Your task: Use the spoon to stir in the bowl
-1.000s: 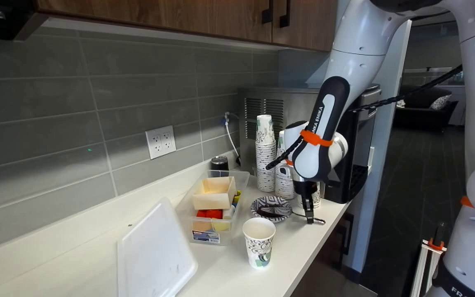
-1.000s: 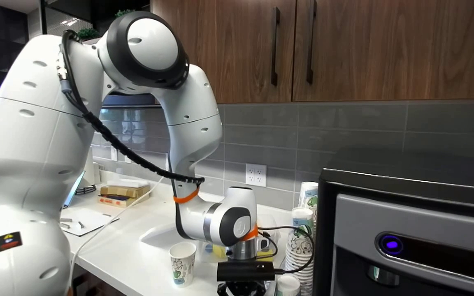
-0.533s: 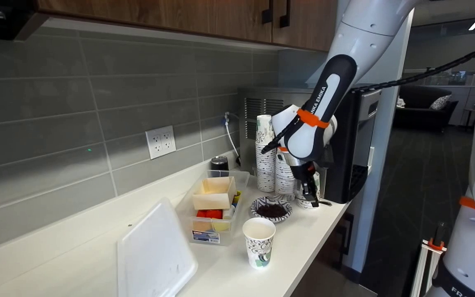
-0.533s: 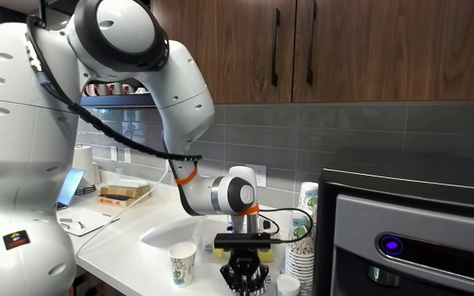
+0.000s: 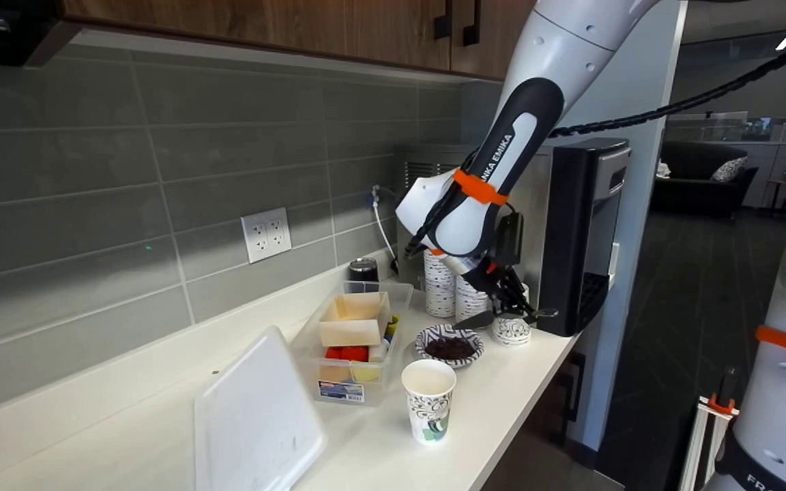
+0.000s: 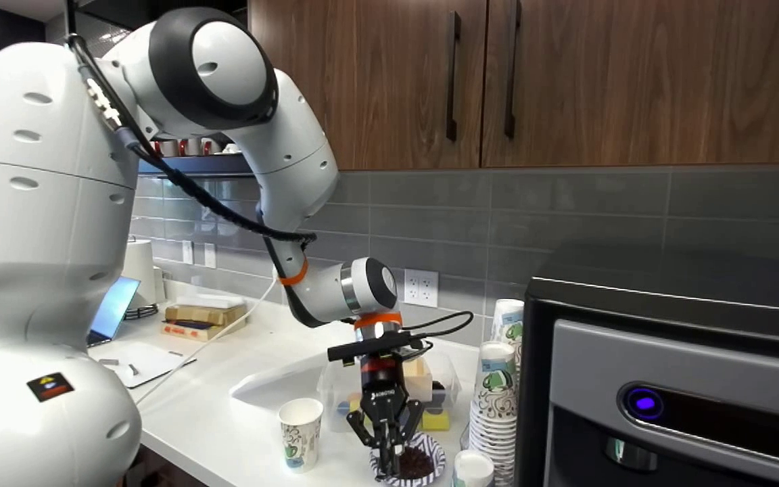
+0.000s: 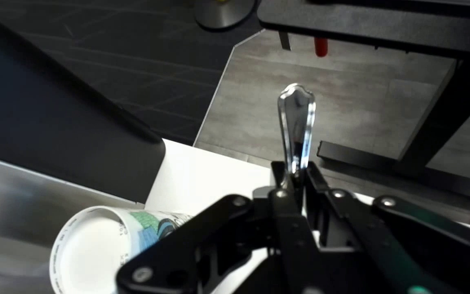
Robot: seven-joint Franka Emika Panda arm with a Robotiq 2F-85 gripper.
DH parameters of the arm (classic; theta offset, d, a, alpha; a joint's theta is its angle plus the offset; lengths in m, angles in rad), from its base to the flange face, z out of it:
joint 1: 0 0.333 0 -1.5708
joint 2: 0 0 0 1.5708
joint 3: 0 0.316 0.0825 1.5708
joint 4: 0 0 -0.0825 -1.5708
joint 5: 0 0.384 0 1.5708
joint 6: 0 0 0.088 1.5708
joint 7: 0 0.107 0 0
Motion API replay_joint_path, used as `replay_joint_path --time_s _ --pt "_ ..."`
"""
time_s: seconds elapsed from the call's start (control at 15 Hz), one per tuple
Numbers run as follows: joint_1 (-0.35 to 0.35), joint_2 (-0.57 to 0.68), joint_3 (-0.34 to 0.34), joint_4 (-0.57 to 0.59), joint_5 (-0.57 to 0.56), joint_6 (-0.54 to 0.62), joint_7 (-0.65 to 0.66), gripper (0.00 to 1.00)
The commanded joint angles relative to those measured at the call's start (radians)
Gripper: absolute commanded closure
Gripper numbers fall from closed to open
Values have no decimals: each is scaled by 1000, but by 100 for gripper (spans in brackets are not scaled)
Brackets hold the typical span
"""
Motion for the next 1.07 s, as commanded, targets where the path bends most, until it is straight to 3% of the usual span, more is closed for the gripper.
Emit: replay_joint_path --time_s 0.0,0.33,1.0 --pt "33 116 24 111 -56 -164 74 97" --pt "49 222 40 198 -88 -245 54 97" --pt "36 299 74 283 -65 -211 -78 97"
